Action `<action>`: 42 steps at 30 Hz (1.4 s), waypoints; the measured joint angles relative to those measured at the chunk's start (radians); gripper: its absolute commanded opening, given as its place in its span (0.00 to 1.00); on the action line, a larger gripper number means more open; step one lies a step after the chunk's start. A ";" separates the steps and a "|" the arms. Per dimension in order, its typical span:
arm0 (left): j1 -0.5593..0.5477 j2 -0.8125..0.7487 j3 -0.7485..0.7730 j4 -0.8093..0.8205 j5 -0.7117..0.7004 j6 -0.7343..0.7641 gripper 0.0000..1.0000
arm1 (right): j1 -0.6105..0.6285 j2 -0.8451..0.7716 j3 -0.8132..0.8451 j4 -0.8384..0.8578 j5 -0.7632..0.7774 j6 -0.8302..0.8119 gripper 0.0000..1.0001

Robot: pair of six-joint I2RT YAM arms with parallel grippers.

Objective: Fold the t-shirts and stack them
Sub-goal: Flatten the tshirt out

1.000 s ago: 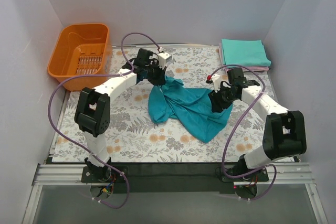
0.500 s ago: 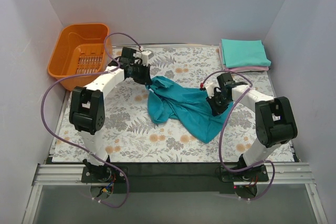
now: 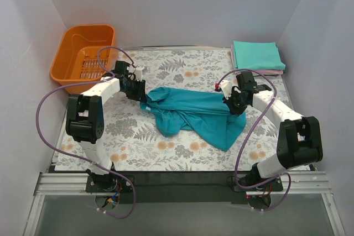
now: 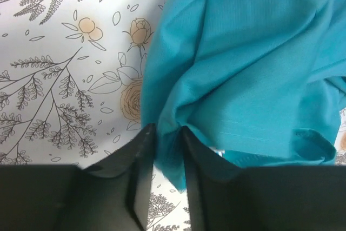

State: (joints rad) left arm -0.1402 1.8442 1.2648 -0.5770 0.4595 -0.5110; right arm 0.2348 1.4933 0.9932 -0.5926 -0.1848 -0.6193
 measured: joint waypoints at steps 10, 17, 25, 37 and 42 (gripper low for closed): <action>0.034 -0.080 0.076 -0.006 0.151 0.055 0.60 | -0.019 0.000 0.049 -0.092 0.003 -0.075 0.01; -0.077 -0.082 0.185 -0.012 0.173 0.167 0.72 | -0.019 0.005 0.073 -0.116 0.007 -0.093 0.01; -0.327 -0.094 0.100 -0.029 0.018 0.362 0.71 | -0.019 0.023 0.086 -0.132 0.012 -0.092 0.01; -0.327 0.032 0.173 -0.022 -0.116 0.487 0.50 | -0.021 0.037 0.086 -0.144 0.018 -0.083 0.01; -0.327 0.067 0.185 -0.043 -0.122 0.449 0.07 | -0.029 0.037 0.087 -0.146 0.026 -0.076 0.01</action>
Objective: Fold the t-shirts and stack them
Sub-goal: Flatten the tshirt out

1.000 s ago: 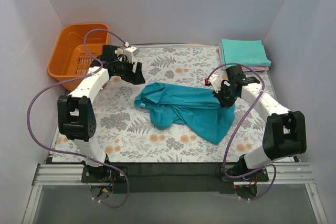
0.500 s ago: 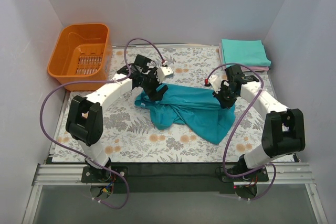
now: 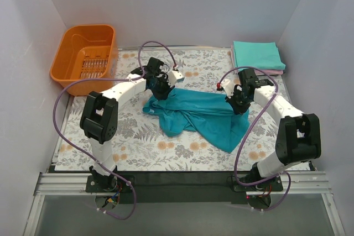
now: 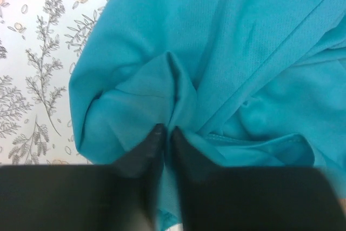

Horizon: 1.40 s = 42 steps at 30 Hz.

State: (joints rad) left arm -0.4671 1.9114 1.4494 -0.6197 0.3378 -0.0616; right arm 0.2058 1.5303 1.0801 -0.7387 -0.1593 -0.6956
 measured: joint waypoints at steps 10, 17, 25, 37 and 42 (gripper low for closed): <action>0.186 0.032 0.257 -0.103 0.112 -0.265 0.00 | -0.040 -0.002 0.053 -0.024 0.024 -0.005 0.01; 0.435 0.006 0.291 -0.003 0.229 -0.666 0.00 | -0.084 -0.002 0.163 0.010 0.001 -0.041 0.01; 0.418 -0.043 -0.080 -0.024 0.180 -0.858 0.25 | -0.108 0.015 0.167 -0.010 0.007 -0.097 0.01; 0.427 -0.201 -0.071 -0.106 0.314 -0.570 0.66 | -0.108 0.016 0.145 -0.091 -0.020 -0.158 0.04; 0.331 -0.222 -0.050 -0.150 0.324 -0.284 0.61 | -0.108 0.018 0.131 -0.110 -0.023 -0.164 0.15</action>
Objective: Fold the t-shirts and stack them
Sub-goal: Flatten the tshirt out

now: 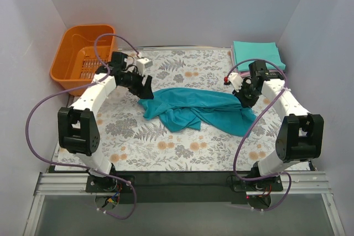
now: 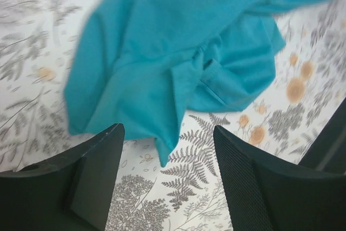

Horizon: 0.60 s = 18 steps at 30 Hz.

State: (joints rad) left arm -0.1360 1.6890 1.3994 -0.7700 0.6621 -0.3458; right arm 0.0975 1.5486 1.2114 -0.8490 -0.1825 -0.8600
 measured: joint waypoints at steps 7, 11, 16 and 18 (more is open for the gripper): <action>-0.231 -0.046 -0.177 -0.004 -0.118 0.227 0.58 | 0.000 0.007 0.000 -0.018 0.000 0.009 0.30; -0.254 -0.014 -0.195 0.026 -0.181 0.233 0.57 | 0.000 0.011 0.000 -0.021 0.002 0.013 0.31; -0.250 0.050 -0.173 0.074 -0.220 0.204 0.57 | 0.000 0.015 0.000 -0.033 -0.003 0.020 0.34; -0.251 0.066 -0.168 0.085 -0.226 0.195 0.56 | 0.000 0.021 0.000 -0.041 -0.007 0.020 0.36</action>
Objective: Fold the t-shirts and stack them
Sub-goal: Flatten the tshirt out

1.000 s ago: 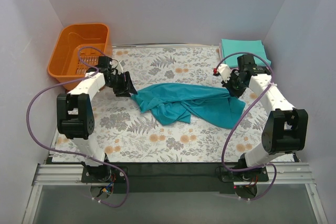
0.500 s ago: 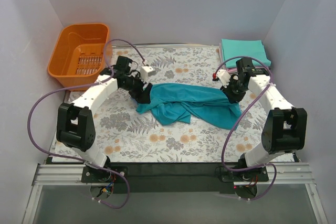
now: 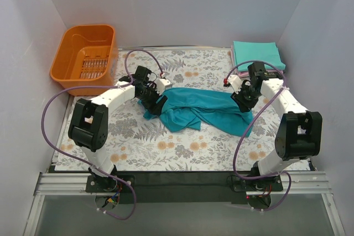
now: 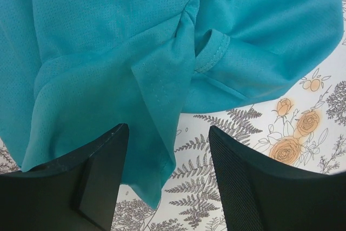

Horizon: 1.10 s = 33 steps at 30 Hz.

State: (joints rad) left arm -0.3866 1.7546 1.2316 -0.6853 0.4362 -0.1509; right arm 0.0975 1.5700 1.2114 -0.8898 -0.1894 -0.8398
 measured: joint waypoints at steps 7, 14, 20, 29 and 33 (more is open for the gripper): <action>-0.002 0.024 0.008 0.016 -0.010 -0.022 0.54 | 0.000 0.021 -0.048 -0.007 0.001 0.002 0.32; -0.003 0.047 0.014 0.027 -0.012 -0.049 0.24 | 0.000 0.041 -0.058 0.010 0.050 0.021 0.04; -0.003 0.056 0.051 0.032 -0.017 -0.077 0.00 | 0.000 0.041 -0.058 0.031 0.091 0.024 0.01; 0.055 0.002 0.159 0.013 0.035 -0.131 0.00 | -0.005 0.015 0.026 0.032 0.117 0.023 0.01; 0.127 -0.016 0.248 0.011 0.041 -0.172 0.00 | -0.018 -0.005 0.093 0.035 0.127 0.021 0.01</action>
State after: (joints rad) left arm -0.2592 1.7386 1.4799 -0.6746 0.4770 -0.3225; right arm 0.0799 1.5650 1.3048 -0.8547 -0.0624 -0.8192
